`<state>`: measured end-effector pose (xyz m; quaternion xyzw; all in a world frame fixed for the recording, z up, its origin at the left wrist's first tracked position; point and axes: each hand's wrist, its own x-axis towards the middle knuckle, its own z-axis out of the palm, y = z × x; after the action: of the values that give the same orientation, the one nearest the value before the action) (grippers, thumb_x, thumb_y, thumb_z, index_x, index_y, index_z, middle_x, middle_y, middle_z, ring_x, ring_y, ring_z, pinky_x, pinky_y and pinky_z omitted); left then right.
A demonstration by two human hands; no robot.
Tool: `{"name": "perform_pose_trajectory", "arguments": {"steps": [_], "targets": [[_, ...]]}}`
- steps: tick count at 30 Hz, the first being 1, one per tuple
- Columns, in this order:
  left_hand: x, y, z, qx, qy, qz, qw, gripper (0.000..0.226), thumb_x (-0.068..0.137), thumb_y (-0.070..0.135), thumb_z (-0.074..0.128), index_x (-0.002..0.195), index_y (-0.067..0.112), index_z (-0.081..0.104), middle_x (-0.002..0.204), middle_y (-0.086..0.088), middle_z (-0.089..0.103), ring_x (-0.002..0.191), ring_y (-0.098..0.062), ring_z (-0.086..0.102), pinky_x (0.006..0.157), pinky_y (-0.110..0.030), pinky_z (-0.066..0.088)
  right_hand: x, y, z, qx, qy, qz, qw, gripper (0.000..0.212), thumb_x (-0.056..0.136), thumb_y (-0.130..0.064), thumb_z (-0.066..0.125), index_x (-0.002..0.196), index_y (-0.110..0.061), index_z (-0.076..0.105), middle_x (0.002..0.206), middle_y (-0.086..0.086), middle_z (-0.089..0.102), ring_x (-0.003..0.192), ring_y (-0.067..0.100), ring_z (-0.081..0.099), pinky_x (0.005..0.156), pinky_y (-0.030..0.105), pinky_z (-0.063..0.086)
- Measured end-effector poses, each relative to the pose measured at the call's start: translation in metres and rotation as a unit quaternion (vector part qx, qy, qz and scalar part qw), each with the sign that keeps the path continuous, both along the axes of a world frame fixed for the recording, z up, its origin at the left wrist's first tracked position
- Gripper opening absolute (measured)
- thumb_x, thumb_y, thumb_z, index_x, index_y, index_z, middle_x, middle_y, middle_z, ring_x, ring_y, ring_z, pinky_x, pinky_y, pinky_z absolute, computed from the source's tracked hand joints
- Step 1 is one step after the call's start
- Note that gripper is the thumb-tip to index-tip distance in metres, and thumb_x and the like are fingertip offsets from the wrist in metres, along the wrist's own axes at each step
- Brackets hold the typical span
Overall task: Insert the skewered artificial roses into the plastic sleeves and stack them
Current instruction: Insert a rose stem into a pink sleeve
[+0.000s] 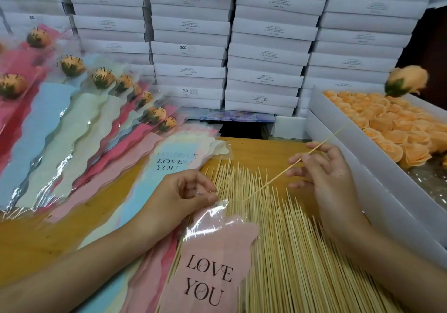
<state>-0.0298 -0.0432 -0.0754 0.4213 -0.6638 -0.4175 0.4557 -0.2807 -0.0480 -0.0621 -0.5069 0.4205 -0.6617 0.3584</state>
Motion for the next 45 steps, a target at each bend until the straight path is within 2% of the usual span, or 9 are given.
{"name": "perform_pose_trajectory", "arguments": {"steps": [6,10,23,28,32,35,38,43,45], "targets": [[0.002,-0.003,-0.004,0.002,-0.01,-0.013,1.0,0.003,0.078,0.013,0.074,0.076,0.013,0.073,0.07,-0.011,0.071,0.059,-0.017,0.062,0.055,-0.019,0.048,0.003,0.001,-0.001,0.007,-0.003,0.03,1.0,0.015,0.103,-0.006,0.041,0.107,-0.018,0.05,0.08,-0.002,0.072,0.068,0.017,0.072,0.053,0.022,0.055],[0.001,-0.002,-0.005,-0.01,-0.01,-0.018,1.0,0.004,0.084,0.005,0.069,0.081,0.005,0.069,0.065,-0.004,0.069,0.055,-0.008,0.061,0.053,-0.013,0.046,0.005,0.002,-0.001,0.018,-0.01,0.052,0.998,0.015,0.103,-0.008,0.04,0.107,-0.018,0.051,0.081,0.0,0.073,0.07,0.018,0.072,0.053,0.023,0.055],[0.0,0.002,-0.003,-0.035,0.02,-0.035,0.999,0.017,0.079,0.021,0.067,0.084,0.005,0.067,0.076,-0.01,0.073,0.069,-0.014,0.067,0.067,-0.018,0.053,0.016,0.009,-0.003,0.098,-0.003,0.153,0.983,0.015,0.102,-0.011,0.041,0.105,-0.013,0.056,0.078,0.004,0.073,0.066,0.015,0.07,0.051,0.023,0.054],[0.0,0.003,-0.002,-0.035,0.019,-0.041,0.998,0.016,0.08,0.023,0.066,0.084,0.007,0.067,0.073,-0.006,0.07,0.068,-0.012,0.065,0.066,-0.017,0.049,0.019,0.012,-0.006,0.132,0.068,0.202,0.968,0.015,0.102,-0.012,0.044,0.104,-0.011,0.059,0.086,0.005,0.075,0.087,0.01,0.071,0.066,0.023,0.057],[0.0,0.003,-0.002,-0.055,0.003,-0.037,0.998,0.012,0.086,0.025,0.07,0.079,0.017,0.066,0.072,-0.012,0.067,0.065,-0.023,0.058,0.062,-0.025,0.045,0.023,0.014,-0.006,0.169,0.052,0.247,0.953,0.011,0.1,-0.013,0.048,0.101,-0.008,0.057,0.091,0.01,0.075,0.094,0.026,0.072,0.08,0.04,0.061],[0.001,0.002,-0.003,-0.054,0.006,-0.037,0.998,0.011,0.087,0.024,0.069,0.079,0.018,0.066,0.072,-0.019,0.064,0.064,-0.033,0.055,0.064,-0.03,0.044,0.025,0.016,-0.007,0.181,0.064,0.259,0.947,0.009,0.099,-0.012,0.05,0.099,-0.009,0.058,0.099,0.006,0.075,0.071,0.016,0.07,0.067,0.033,0.059],[0.001,0.004,-0.002,-0.054,0.008,-0.045,0.997,0.007,0.085,0.02,0.067,0.084,0.013,0.066,0.078,-0.006,0.07,0.071,-0.015,0.063,0.07,-0.021,0.048,0.026,0.016,-0.007,0.181,0.064,0.269,0.944,0.009,0.099,-0.011,0.05,0.099,-0.008,0.059,0.103,0.006,0.074,0.064,0.015,0.063,0.054,0.023,0.054],[0.002,0.006,0.002,0.095,0.099,-0.081,0.987,0.05,0.076,0.022,0.077,0.123,0.029,0.062,0.12,-0.008,0.067,0.091,-0.02,0.068,0.077,-0.027,0.054,0.023,0.014,-0.005,0.156,0.025,0.225,0.961,0.012,0.099,-0.01,0.049,0.105,-0.006,0.06,0.097,0.006,0.075,0.078,0.023,0.074,0.062,0.029,0.06],[0.003,0.005,0.002,0.179,0.162,-0.091,0.966,0.06,0.074,0.015,0.071,0.132,0.02,0.056,0.126,-0.007,0.065,0.098,-0.021,0.068,0.082,-0.027,0.056,0.021,0.012,-0.005,0.14,0.013,0.19,0.972,0.013,0.099,-0.01,0.05,0.108,-0.009,0.06,0.095,0.004,0.075,0.076,0.019,0.074,0.063,0.027,0.06]]}}
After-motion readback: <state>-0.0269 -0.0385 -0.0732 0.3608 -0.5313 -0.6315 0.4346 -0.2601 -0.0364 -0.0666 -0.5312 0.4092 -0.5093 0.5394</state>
